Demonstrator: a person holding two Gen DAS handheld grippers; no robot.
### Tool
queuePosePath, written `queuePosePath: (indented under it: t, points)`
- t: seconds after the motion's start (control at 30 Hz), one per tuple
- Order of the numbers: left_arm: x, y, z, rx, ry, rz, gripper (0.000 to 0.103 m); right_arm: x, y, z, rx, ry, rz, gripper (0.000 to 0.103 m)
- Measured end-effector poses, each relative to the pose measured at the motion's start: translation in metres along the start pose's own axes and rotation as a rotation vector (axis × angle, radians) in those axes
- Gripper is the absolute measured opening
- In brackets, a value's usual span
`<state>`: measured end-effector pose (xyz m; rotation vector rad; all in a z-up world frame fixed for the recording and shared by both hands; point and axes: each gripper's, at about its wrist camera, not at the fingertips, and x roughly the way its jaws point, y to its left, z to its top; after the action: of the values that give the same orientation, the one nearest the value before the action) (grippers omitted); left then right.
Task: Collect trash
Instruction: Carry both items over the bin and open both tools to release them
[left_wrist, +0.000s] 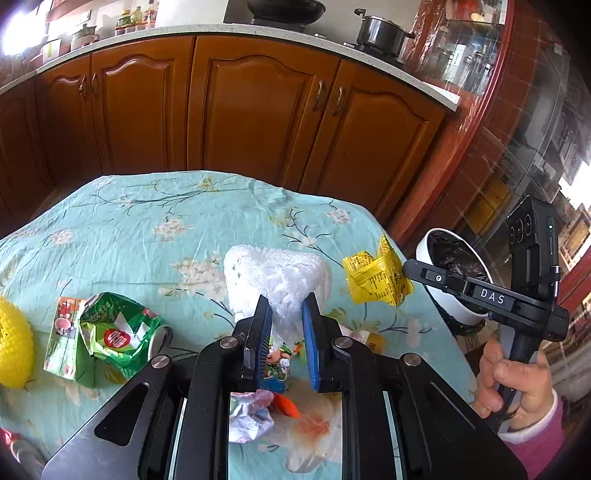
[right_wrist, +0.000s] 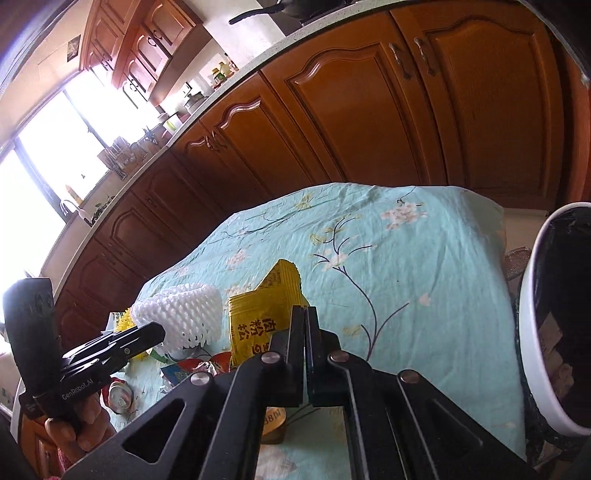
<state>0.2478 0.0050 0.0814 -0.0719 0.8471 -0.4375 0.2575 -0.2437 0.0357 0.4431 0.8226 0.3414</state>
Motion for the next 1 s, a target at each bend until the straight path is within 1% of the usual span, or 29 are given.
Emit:
queuePosePath:
  t: [0.2, 0.57, 0.8, 1.0]
  points:
    - [0.002, -0.037, -0.004, 0.052, 0.010, -0.046, 0.015, -0.030, -0.021, -0.011, 0.021, -0.027, -0.028, 0.000]
    - [0.021, -0.112, -0.007, 0.160, 0.047, -0.141, 0.015, -0.096, -0.069, -0.027, 0.084, -0.096, -0.124, 0.000]
    - [0.039, -0.162, 0.003, 0.220, 0.060, -0.188, 0.015, -0.134, -0.106, -0.030, 0.128, -0.142, -0.193, 0.000]
    - [0.059, -0.203, 0.014, 0.281, 0.079, -0.210, 0.015, -0.154, -0.133, -0.031, 0.157, -0.162, -0.242, 0.000]
